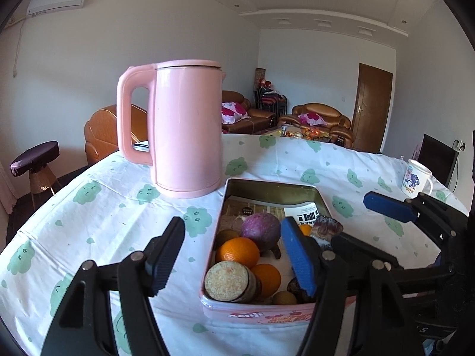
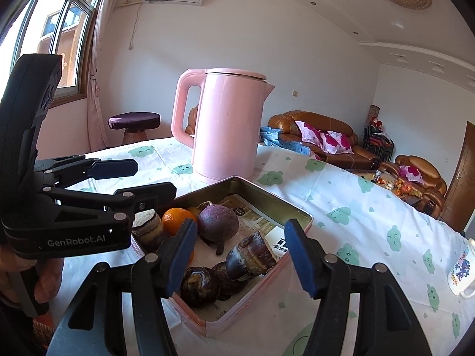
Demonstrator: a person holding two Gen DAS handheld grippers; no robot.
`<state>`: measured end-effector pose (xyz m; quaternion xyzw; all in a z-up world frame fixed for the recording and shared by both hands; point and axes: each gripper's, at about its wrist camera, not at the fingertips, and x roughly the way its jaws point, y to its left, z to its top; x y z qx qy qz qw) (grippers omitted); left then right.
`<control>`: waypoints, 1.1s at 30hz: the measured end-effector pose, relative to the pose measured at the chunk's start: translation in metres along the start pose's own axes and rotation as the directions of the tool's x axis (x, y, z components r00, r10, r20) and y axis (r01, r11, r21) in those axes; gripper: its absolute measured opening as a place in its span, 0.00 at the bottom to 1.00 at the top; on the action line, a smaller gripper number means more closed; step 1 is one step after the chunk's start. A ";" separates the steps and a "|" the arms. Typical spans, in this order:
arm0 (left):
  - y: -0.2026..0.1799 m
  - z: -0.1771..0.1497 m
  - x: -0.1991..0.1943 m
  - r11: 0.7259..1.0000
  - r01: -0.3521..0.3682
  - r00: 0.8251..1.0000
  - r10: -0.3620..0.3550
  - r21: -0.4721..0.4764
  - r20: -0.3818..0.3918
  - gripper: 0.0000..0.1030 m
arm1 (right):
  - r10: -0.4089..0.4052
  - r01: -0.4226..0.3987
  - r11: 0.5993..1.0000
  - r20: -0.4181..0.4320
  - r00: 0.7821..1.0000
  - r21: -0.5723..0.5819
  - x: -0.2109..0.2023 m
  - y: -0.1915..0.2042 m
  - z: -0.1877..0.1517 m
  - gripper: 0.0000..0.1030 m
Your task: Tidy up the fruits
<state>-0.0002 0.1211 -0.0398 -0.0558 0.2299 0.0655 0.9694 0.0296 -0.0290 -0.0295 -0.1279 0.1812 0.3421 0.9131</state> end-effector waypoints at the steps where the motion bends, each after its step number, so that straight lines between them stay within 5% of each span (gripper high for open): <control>1: 0.000 0.001 -0.002 1.000 0.000 1.000 0.000 0.000 0.004 0.68 | -0.011 0.011 1.000 0.001 1.000 0.004 -0.003 -0.002 -0.001 0.62; 17: -0.024 0.005 -0.020 0.999 -0.001 0.999 0.000 0.045 0.042 0.83 | -0.086 0.082 0.990 0.025 0.996 0.114 -0.034 -0.031 -0.004 0.68; 33: -0.027 0.009 -0.023 0.999 -0.011 0.999 0.009 0.046 0.050 0.84 | -0.085 0.079 0.989 0.039 0.996 0.125 -0.041 -0.034 -0.004 0.68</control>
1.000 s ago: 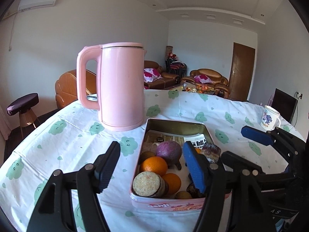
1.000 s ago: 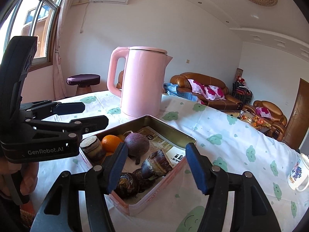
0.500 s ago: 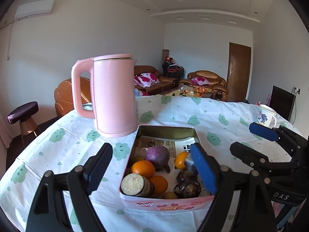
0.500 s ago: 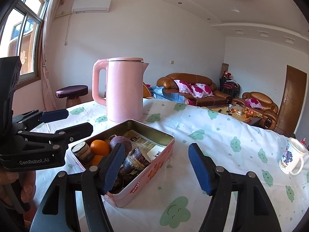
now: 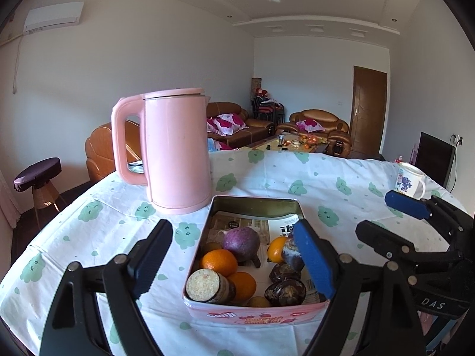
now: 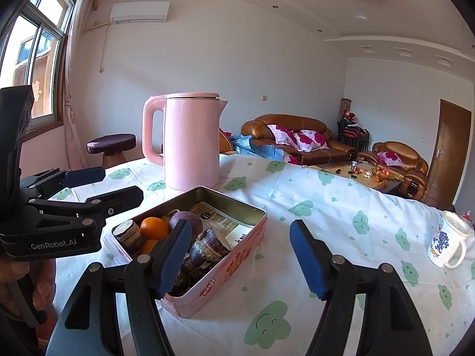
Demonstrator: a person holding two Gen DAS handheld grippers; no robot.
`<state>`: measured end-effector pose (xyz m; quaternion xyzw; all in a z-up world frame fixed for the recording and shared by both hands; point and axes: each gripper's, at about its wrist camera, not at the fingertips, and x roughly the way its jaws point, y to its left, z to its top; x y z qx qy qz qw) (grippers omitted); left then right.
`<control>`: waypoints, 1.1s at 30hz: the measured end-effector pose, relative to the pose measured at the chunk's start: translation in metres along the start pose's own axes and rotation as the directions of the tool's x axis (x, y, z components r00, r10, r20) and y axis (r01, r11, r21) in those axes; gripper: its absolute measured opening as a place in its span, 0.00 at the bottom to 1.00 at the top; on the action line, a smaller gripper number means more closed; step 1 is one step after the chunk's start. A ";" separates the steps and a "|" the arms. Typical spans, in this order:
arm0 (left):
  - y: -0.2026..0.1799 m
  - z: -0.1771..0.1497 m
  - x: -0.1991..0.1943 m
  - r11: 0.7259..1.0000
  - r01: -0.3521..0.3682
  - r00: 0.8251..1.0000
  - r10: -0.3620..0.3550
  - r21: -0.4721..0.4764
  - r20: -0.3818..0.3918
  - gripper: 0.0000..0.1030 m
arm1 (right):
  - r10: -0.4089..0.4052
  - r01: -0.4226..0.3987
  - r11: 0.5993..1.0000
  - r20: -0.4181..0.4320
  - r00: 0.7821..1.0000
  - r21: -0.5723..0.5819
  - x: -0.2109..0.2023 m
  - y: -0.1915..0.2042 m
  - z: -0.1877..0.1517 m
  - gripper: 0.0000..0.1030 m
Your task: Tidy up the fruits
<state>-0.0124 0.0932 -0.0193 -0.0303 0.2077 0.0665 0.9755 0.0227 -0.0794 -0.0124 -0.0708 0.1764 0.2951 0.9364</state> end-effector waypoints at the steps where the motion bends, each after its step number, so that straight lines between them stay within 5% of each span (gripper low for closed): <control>1: 0.000 0.000 0.000 1.000 0.000 1.000 0.000 0.001 0.000 0.84 | 0.000 0.000 1.000 0.001 1.000 0.001 -0.001 0.000 0.000 0.68; 18: -0.004 0.002 -0.004 1.000 -0.012 1.000 0.012 0.006 0.007 1.00 | -0.016 0.015 1.000 0.018 1.000 0.027 -0.009 -0.010 -0.002 0.68; 33: -0.013 0.004 -0.008 0.999 -0.048 0.999 0.048 0.026 0.005 1.00 | -0.032 0.031 0.998 0.036 0.999 0.051 -0.019 -0.022 -0.004 0.68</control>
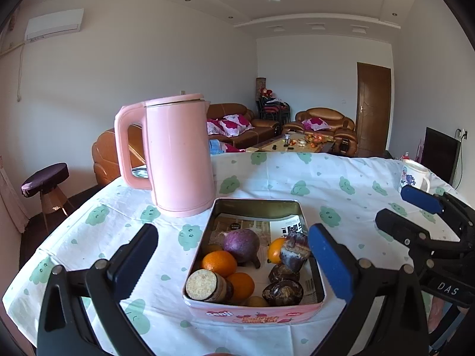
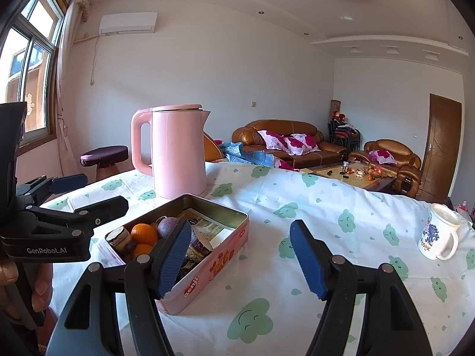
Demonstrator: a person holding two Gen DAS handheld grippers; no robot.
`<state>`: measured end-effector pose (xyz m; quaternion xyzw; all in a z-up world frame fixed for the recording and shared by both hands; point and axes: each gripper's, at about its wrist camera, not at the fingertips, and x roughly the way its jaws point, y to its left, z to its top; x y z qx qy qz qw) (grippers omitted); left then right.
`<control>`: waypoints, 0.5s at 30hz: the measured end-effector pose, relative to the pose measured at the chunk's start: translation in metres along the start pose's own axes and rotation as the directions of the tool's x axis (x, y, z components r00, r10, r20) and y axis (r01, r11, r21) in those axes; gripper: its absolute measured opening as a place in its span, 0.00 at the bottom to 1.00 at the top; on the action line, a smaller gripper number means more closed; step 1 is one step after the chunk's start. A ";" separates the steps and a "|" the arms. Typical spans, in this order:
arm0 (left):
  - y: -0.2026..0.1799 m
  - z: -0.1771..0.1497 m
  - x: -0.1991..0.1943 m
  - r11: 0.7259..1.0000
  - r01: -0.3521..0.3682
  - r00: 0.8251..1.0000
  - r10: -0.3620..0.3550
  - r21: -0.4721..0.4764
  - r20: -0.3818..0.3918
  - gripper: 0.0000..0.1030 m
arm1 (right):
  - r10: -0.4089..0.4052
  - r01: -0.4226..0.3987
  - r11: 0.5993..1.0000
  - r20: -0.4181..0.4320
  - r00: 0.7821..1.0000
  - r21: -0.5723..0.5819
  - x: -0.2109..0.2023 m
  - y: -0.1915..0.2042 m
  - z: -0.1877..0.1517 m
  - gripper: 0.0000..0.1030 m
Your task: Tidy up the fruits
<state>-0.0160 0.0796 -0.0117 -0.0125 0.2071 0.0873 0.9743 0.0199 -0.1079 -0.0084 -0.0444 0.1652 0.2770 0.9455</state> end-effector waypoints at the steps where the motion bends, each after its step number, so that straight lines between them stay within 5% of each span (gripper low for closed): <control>1: -0.001 0.000 0.000 1.000 -0.003 1.000 0.003 0.001 -0.002 1.00 | 0.000 0.000 1.000 0.001 1.000 0.000 0.000 0.000 0.000 0.68; 15: -0.006 -0.001 -0.001 0.999 -0.025 1.000 0.025 0.030 0.004 1.00 | -0.002 0.002 1.000 -0.008 1.000 0.005 -0.001 -0.004 -0.003 0.68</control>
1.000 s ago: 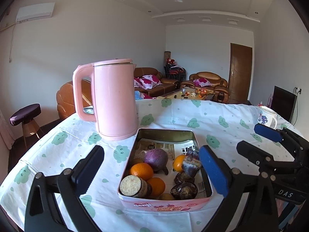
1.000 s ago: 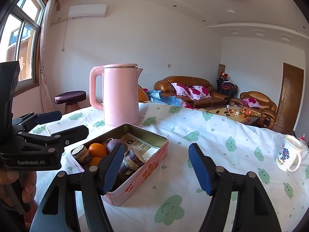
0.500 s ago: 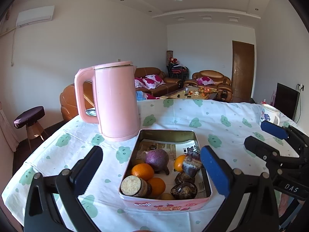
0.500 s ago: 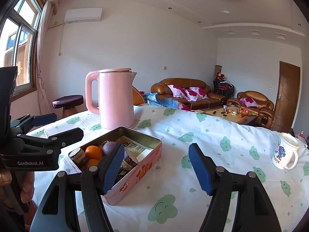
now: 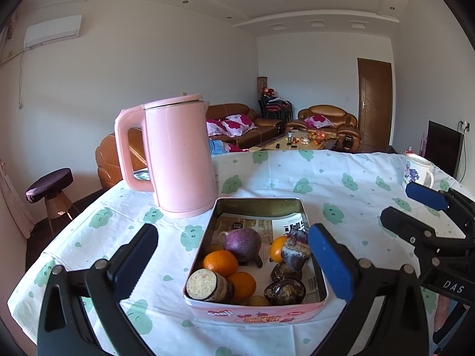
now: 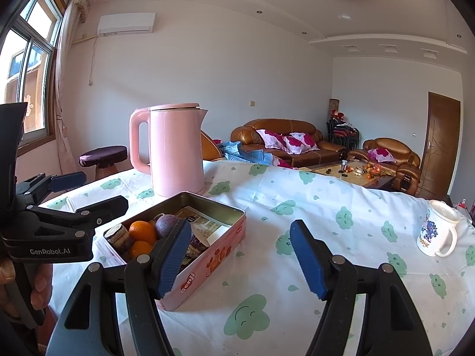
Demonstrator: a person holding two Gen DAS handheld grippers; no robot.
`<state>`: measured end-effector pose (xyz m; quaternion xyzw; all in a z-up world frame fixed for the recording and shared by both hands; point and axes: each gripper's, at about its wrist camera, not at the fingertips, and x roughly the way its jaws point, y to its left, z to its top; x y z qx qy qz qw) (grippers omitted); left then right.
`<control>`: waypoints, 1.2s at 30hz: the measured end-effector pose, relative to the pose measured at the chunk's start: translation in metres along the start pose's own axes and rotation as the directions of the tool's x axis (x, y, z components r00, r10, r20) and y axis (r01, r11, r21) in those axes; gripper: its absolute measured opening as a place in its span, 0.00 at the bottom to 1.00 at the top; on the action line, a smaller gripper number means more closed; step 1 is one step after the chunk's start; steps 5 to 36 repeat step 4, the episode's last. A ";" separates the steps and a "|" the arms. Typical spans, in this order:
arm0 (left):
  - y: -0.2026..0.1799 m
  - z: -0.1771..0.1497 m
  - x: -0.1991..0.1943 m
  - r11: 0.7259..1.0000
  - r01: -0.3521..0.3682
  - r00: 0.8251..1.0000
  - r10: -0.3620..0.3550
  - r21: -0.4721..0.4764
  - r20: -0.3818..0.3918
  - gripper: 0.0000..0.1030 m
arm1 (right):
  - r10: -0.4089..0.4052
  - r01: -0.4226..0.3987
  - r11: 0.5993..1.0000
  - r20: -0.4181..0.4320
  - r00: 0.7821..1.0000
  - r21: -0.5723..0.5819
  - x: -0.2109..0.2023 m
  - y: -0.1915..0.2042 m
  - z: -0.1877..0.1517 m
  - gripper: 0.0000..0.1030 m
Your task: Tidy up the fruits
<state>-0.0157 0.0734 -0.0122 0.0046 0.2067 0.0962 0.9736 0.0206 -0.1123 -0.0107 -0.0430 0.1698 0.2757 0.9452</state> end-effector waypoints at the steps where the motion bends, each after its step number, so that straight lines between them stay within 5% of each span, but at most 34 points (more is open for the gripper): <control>1: 0.000 0.000 0.000 1.000 0.003 1.000 -0.003 0.001 0.001 1.00 | 0.000 0.000 1.000 -0.003 1.000 -0.001 0.000 -0.001 0.000 0.68; 36: 0.000 0.000 -0.001 1.000 -0.002 1.000 0.002 0.002 0.007 1.00 | -0.007 0.007 1.000 -0.010 1.000 -0.008 0.000 -0.003 -0.002 0.68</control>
